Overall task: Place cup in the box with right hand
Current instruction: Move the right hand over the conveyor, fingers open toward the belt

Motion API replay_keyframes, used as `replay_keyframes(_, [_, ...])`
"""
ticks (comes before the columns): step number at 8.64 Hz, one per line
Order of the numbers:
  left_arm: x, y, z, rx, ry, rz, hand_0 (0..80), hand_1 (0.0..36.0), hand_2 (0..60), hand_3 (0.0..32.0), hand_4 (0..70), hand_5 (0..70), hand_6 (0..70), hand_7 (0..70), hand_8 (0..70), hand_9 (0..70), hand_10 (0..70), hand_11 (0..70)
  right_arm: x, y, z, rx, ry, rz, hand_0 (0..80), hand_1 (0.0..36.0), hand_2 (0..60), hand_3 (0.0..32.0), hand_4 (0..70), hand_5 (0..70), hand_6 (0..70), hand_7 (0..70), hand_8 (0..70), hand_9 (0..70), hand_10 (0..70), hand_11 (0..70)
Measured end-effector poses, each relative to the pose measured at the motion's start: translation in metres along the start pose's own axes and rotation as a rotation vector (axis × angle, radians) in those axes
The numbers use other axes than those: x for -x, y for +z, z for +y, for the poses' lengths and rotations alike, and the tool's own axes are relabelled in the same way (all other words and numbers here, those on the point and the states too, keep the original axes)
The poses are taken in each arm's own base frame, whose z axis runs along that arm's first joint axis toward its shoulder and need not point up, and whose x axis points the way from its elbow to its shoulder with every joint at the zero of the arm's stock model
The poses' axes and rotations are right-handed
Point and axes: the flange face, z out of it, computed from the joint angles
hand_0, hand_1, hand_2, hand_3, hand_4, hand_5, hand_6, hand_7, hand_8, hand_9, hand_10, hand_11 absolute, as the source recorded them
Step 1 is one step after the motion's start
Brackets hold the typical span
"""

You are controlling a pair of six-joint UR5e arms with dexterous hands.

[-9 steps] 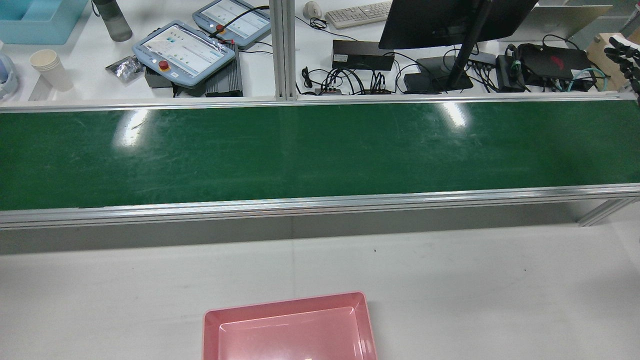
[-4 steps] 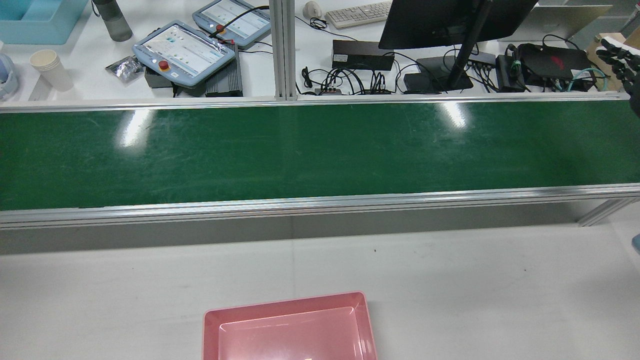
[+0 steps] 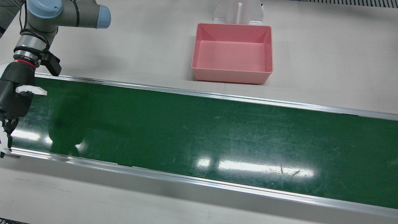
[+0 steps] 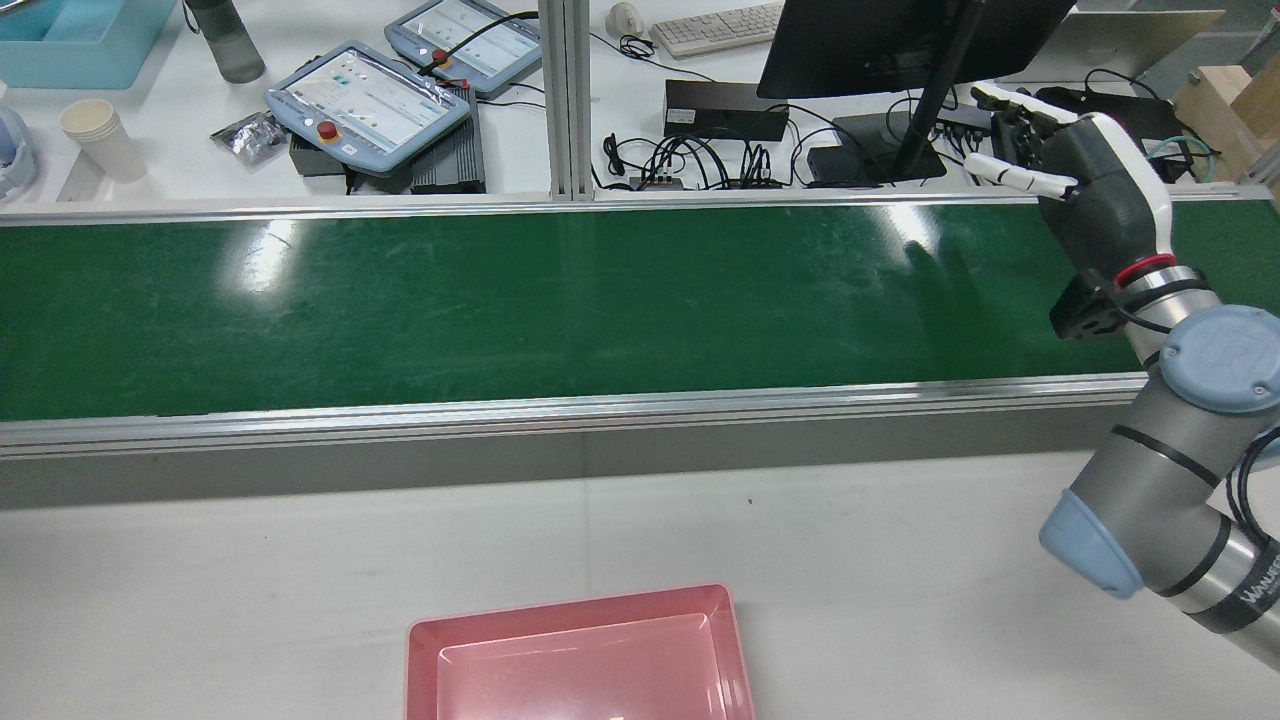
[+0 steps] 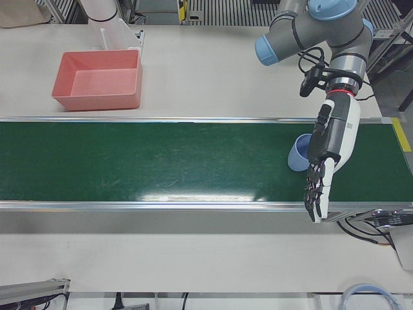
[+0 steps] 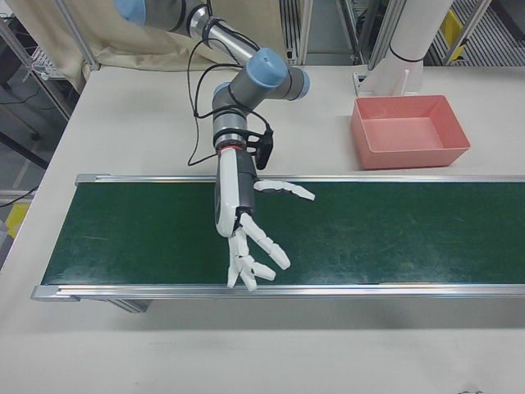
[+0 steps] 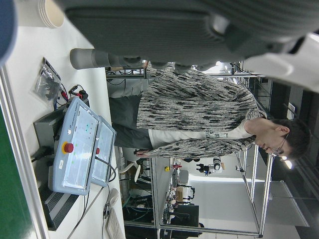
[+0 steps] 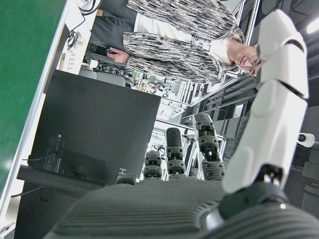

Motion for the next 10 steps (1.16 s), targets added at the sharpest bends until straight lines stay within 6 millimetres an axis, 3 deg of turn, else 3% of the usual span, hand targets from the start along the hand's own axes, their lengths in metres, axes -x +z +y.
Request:
replay_keyframes(1, [0.0,0.0,0.0,0.0,0.0,0.0,0.0,0.0,0.0,0.0,0.0,0.0,0.0,0.0,0.0,0.0,0.0,0.0,-0.004,-0.009,0.032,0.006,-0.011,-0.011,50.7,21.5,19.8,0.0,15.7,4.6,8.3,35.9,5.9,15.2,0.0,0.0])
replay_keyframes(3, [0.0,0.0,-0.001,-0.002,-0.001,-0.001,0.0,0.0,0.0,0.0,0.0,0.0,0.0,0.0,0.0,0.0,0.0,0.0,-0.014,-0.032,0.077,0.025,-0.027,-0.031,49.0,19.4,19.2,0.0,15.0,4.1,8.4,36.3,6.0,15.4,0.0,0.0])
replay_keyframes(5, [0.0,0.0,-0.001,-0.001,-0.001,0.0,0.0,0.0,0.0,0.0,0.0,0.0,0.0,0.0,0.0,0.0,0.0,0.0,-0.038,-0.039,0.106,0.036,-0.034,-0.045,48.7,18.7,19.3,0.0,18.6,3.8,8.5,36.5,5.3,14.6,0.0,0.0])
replay_keyframes(6, [0.0,0.001,0.0,0.0,0.0,0.0,0.0,0.0,0.0,0.0,0.0,0.0,0.0,0.0,0.0,0.0,0.0,0.0,-0.051,-0.037,0.117,0.033,-0.043,-0.06,48.4,18.0,18.6,0.0,20.3,3.6,8.6,37.4,5.2,14.6,0.0,0.0])
replay_keyframes(7, [0.0,0.001,0.0,0.0,0.0,0.0,0.0,0.0,0.0,0.0,0.0,0.0,0.0,0.0,0.0,0.0,0.0,0.0,-0.063,-0.032,0.123,0.028,-0.049,-0.069,47.7,15.5,13.6,0.0,21.6,3.1,8.5,37.6,4.9,14.1,0.0,0.0])
replay_keyframes(9, [0.0,0.001,0.0,-0.001,-0.001,0.0,0.0,0.0,0.0,0.0,0.0,0.0,0.0,0.0,0.0,0.0,0.0,0.0,-0.078,-0.023,0.124,0.016,-0.063,-0.072,45.9,12.2,9.7,0.0,15.8,2.4,6.8,29.4,3.7,10.8,0.0,0.0])
replay_keyframes(10, [0.0,0.001,-0.001,-0.002,-0.001,0.0,0.0,0.0,0.0,0.0,0.0,0.0,0.0,0.0,0.0,0.0,0.0,0.0,-0.086,-0.02,0.121,0.011,-0.073,-0.064,45.6,11.7,10.0,0.0,15.9,2.3,6.9,29.9,3.8,10.9,0.0,0.0])
